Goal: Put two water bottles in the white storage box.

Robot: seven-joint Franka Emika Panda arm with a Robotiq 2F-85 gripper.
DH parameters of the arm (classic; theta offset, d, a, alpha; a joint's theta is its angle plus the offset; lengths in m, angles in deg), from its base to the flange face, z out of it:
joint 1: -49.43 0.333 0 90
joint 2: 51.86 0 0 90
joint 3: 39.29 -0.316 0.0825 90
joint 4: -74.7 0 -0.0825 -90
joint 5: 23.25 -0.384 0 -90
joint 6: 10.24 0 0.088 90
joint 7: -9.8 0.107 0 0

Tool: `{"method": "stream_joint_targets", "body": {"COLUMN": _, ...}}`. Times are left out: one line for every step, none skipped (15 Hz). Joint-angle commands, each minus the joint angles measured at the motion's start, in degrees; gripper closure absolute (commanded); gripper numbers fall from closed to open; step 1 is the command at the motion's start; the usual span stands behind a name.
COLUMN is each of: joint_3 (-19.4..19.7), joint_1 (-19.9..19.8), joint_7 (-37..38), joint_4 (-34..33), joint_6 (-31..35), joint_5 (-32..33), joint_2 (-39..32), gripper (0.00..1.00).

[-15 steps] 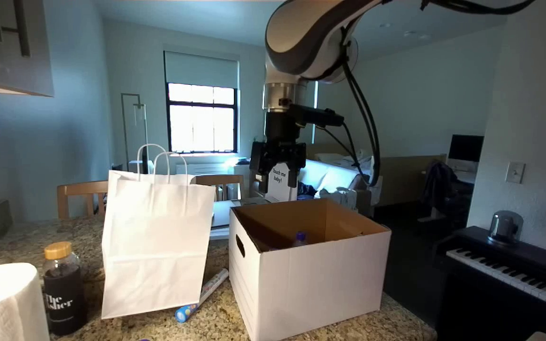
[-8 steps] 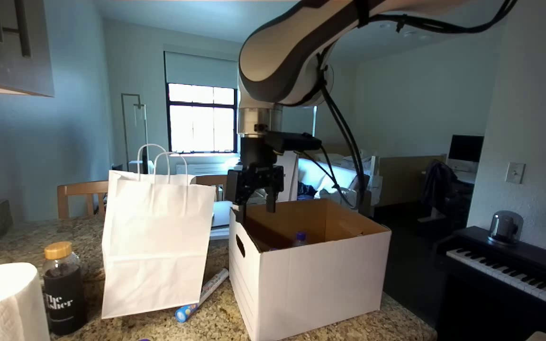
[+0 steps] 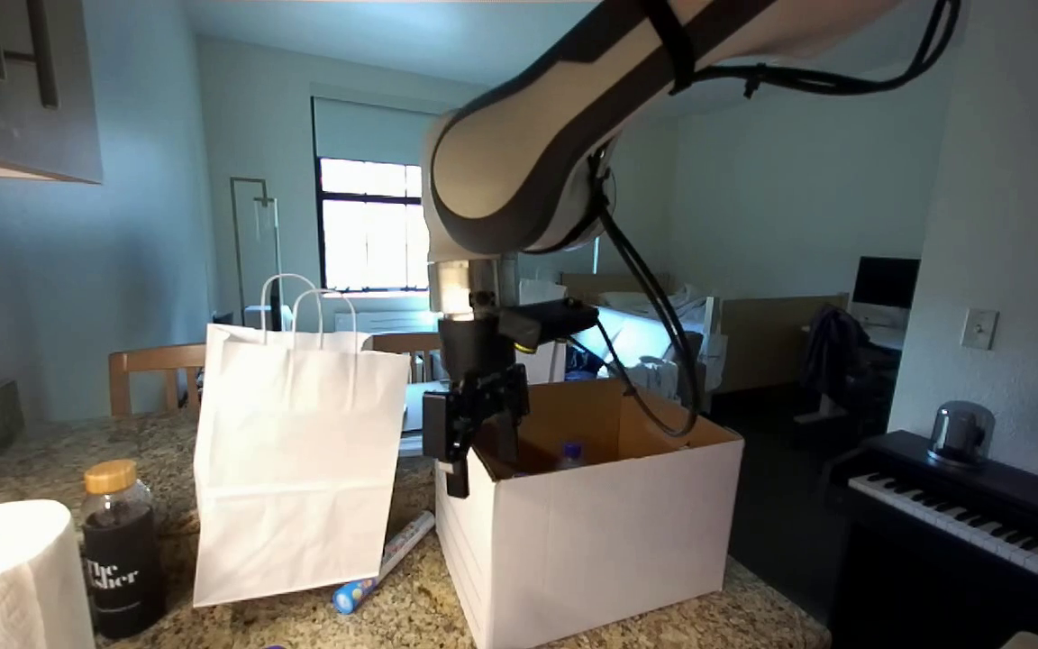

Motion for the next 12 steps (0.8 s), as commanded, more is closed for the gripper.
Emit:
{"method": "stream_joint_targets", "body": {"joint_3": -0.6, "joint_1": 1.0, "joint_7": -3.7, "joint_4": 3.9, "joint_6": 5.0, "joint_5": 0.3, "joint_2": -1.8, "gripper": 0.00}}
{"method": "stream_joint_targets", "body": {"joint_3": -0.9, "joint_1": 1.3, "joint_7": -3.8, "joint_4": 5.0, "joint_6": 6.8, "joint_5": 0.0, "joint_2": -2.3, "gripper": 0.00}}
{"method": "stream_joint_targets", "body": {"joint_3": -1.3, "joint_1": 1.7, "joint_7": -3.3, "joint_4": 6.3, "joint_6": 9.1, "joint_5": -0.2, "joint_2": -2.8, "gripper": 0.00}}
{"method": "stream_joint_targets", "body": {"joint_3": -1.8, "joint_1": 2.2, "joint_7": -2.6, "joint_4": 7.6, "joint_6": 11.8, "joint_5": -1.0, "joint_2": -3.3, "gripper": 0.00}}
{"method": "stream_joint_targets", "body": {"joint_3": -2.4, "joint_1": 2.7, "joint_7": -2.6, "joint_4": 8.5, "joint_6": 14.0, "joint_5": -1.9, "joint_2": -3.8, "gripper": 0.00}}
{"method": "stream_joint_targets", "body": {"joint_3": -3.0, "joint_1": 3.4, "joint_7": -1.5, "joint_4": 9.3, "joint_6": 16.5, "joint_5": -2.0, "joint_2": -4.5, "gripper": 0.00}}
{"method": "stream_joint_targets", "body": {"joint_3": -3.4, "joint_1": 3.9, "joint_7": -0.3, "joint_4": 10.1, "joint_6": 18.8, "joint_5": -1.6, "joint_2": -5.1, "gripper": 0.00}}
{"method": "stream_joint_targets", "body": {"joint_3": -3.8, "joint_1": 4.4, "joint_7": 1.0, "joint_4": 10.8, "joint_6": 21.4, "joint_5": -1.1, "joint_2": -6.3, "gripper": 0.00}}
{"method": "stream_joint_targets", "body": {"joint_3": -3.9, "joint_1": 4.7, "joint_7": 2.0, "joint_4": 11.4, "joint_6": 23.3, "joint_5": -1.0, "joint_2": -7.5, "gripper": 0.00}}
{"method": "stream_joint_targets", "body": {"joint_3": -4.0, "joint_1": 5.1, "joint_7": 3.5, "joint_4": 12.1, "joint_6": 25.0, "joint_5": -0.7, "joint_2": -8.5, "gripper": 0.00}}
{"method": "stream_joint_targets", "body": {"joint_3": -4.2, "joint_1": 5.4, "joint_7": 4.0, "joint_4": 12.6, "joint_6": 26.5, "joint_5": -1.2, "joint_2": -9.5, "gripper": 0.00}}
{"method": "stream_joint_targets", "body": {"joint_3": -4.3, "joint_1": 5.5, "joint_7": 4.4, "joint_4": 13.0, "joint_6": 27.8, "joint_5": -1.5, "joint_2": -10.5, "gripper": 0.00}}
